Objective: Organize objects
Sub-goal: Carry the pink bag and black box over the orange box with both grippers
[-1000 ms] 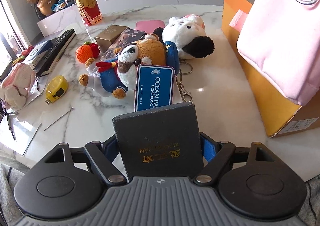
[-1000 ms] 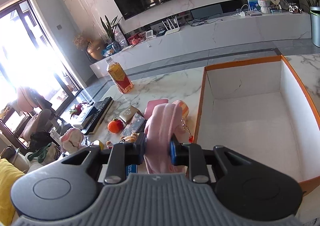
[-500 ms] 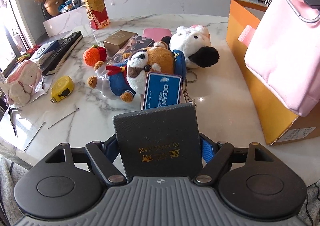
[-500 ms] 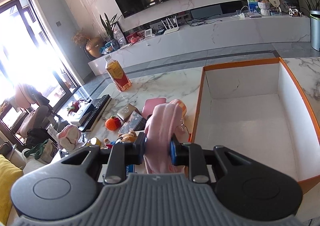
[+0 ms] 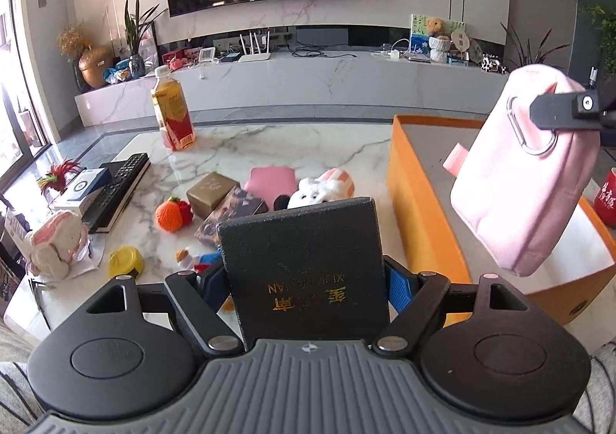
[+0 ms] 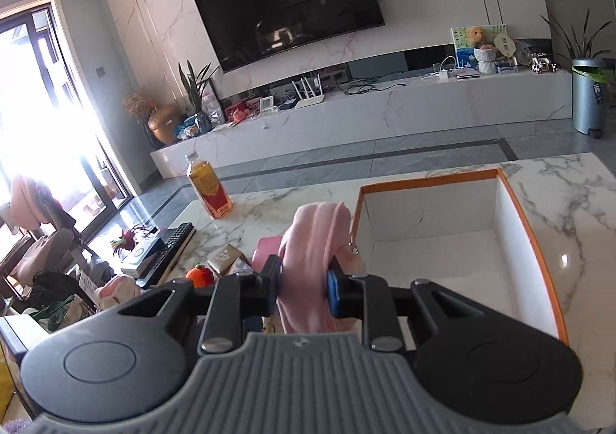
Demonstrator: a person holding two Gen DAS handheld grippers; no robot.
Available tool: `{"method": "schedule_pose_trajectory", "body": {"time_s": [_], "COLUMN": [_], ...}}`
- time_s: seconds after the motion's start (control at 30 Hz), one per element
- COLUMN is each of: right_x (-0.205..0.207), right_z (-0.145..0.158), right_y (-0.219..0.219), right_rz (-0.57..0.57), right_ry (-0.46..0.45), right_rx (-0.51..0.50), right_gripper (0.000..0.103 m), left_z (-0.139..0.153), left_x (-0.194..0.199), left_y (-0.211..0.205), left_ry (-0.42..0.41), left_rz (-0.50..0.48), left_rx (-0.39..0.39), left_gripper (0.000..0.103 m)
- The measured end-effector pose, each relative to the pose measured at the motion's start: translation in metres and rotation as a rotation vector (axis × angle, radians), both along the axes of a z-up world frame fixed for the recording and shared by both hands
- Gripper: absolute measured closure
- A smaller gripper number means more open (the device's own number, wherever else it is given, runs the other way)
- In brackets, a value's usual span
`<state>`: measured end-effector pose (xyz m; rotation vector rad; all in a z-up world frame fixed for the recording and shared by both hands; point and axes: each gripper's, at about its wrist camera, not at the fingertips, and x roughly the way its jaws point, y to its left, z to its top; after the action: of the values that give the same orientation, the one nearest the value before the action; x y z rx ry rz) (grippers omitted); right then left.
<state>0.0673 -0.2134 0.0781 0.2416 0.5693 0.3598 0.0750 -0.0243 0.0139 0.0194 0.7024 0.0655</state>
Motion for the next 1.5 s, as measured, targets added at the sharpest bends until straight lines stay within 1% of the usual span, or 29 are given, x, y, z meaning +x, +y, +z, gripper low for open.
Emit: {"method": "schedule_pose_trajectory", "body": {"time_s": [0.17,0.3,0.37,0.5,0.6,0.67,0.73,0.77,0.83,0.9,1.03,1.1,1.17,1.23,1.3,1.33,1.4,1.5], "right_x": [0.007,0.014,0.016,0.024,0.03,0.032,0.033,0.035,0.037,0.037,0.037,0.038,0.04,0.044,0.048,0.049,0.05,0.051], "right_z": [0.0,-0.006,-0.009,-0.025,-0.041,-0.051,-0.058,-0.06,-0.063,-0.064,-0.065,-0.067,-0.072,-0.079,-0.087,-0.089,-0.09,-0.091], "right_y": [-0.023,-0.044,-0.05,-0.058,-0.068,-0.075,-0.084,-0.087,-0.091,-0.091,-0.089,-0.087,-0.084,-0.083,-0.082,-0.081,-0.08,-0.083], "right_rz": [-0.09,-0.135,-0.148,-0.163,-0.213,-0.223,-0.232,-0.238,-0.249,-0.251,-0.234,-0.223,-0.206,-0.183,-0.172,-0.184,-0.196,-0.194], "right_ry": [-0.014,0.016,0.024,0.063,0.111,0.138,0.157,0.165,0.172,0.171,0.173,0.176,0.187,0.216,0.246,0.25,0.248,0.251], "right_rx": [-0.028,0.005,-0.003,-0.019,-0.039,-0.06,-0.045,-0.033,-0.023,-0.03,-0.009,-0.002,0.015,0.057,0.087,0.082,0.055,0.08], "right_gripper": [0.077,0.077,0.077,0.077,0.078,0.078,0.077,0.077,0.077,0.078,0.077,0.077,0.077,0.078,0.078,0.078,0.078,0.078], "left_z": [0.021,0.03,0.031,0.025,0.013,0.003,-0.007,-0.009,-0.015,-0.02,-0.021,-0.022,-0.023,-0.024,-0.027,-0.028,-0.03,-0.039], "left_x": [0.018,0.031,0.037,0.048,0.05,0.051,0.051,0.05,0.051,0.052,0.061,0.062,0.062,0.063,0.064,0.064,0.063,0.066], "left_y": [-0.017,-0.026,-0.037,-0.06,-0.077,-0.084,-0.09,-0.095,-0.102,-0.106,-0.105,-0.106,-0.11,-0.115,-0.122,-0.126,-0.133,-0.141], "left_ry": [-0.041,-0.047,-0.044,-0.021,0.022,0.07,0.109,0.117,0.155,0.174,0.222,0.215,0.189,0.163,0.15,0.145,0.148,0.202], "left_rz": [-0.039,-0.091,-0.118,-0.166,-0.235,-0.262,-0.291,-0.293,-0.281,-0.26,-0.204,-0.175,-0.145,-0.121,-0.115,-0.118,-0.124,-0.162], "left_rx": [-0.052,-0.152,-0.165,-0.16,-0.111,-0.11,-0.094,-0.069,-0.021,-0.004,-0.025,-0.003,0.04,0.089,0.137,0.161,0.185,0.201], "left_gripper": [0.012,0.012,0.012,0.012,0.012,0.012,0.012,0.012,0.012,0.011,0.011,0.011,0.012,0.012,0.012,0.012,0.011,0.01]}}
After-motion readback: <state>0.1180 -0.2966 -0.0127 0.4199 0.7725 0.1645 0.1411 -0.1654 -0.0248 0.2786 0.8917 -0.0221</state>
